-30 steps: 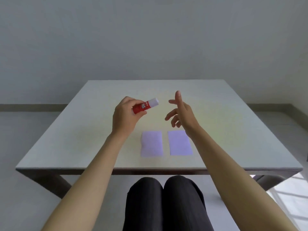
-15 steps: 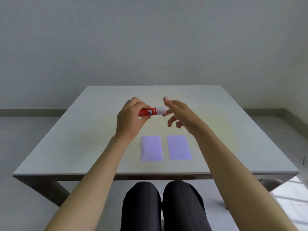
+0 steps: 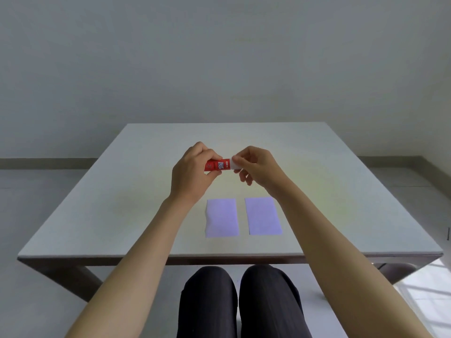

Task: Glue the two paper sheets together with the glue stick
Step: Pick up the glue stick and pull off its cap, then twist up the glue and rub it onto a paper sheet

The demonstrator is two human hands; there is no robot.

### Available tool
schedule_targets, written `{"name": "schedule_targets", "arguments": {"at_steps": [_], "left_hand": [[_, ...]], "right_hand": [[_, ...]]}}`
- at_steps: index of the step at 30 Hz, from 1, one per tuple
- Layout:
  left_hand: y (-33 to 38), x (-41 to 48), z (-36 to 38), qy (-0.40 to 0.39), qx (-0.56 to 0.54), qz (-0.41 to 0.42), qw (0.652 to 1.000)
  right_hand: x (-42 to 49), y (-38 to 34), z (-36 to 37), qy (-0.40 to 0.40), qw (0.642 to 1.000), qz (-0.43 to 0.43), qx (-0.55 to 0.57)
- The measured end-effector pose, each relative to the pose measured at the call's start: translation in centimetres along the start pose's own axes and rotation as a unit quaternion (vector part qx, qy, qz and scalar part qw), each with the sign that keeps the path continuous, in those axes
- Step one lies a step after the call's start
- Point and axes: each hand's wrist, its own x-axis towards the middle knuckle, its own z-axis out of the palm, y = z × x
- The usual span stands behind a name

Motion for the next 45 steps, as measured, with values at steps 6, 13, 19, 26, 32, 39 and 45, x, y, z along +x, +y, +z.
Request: {"name": "schedule_targets", "arguments": {"at_steps": [6,13,19,26,32,39,45], "left_hand": [[-2.2,-0.4,0.0,0.012,-0.045,-0.094,0.994],[-3.1,-0.8,0.4,0.023,-0.239,-0.255,0.937],[-2.8,-1.0,1.0,-0.001,-0.293,-0.284,0.913],[-1.3,-0.5,2.2,0.037,-0.355,-0.319,0.878],[1.9,0.5,3.5,0.097,-0.432,-0.362,0.820],[2.4,-0.2,3.7,0.049,-0.435,-0.315,0.842],[2.8,-0.2,3.9,0.007,-0.417,-0.276,0.866]], "right_hand": [[1.7,2.4,-3.7,0.146,0.989,0.007,-0.022],[2.4,9.0,-6.1,0.164,0.941,0.091,-0.282],[1.5,11.8,-5.9,0.104,0.928,0.089,-0.346],[0.4,9.1,-4.7,0.140,0.928,0.006,-0.345],[-1.8,3.2,2.3,-0.013,0.985,-0.006,0.174],[-2.0,2.8,3.1,0.019,0.953,0.120,0.278],[-2.6,3.9,2.0,-0.007,0.941,0.128,0.313]]}}
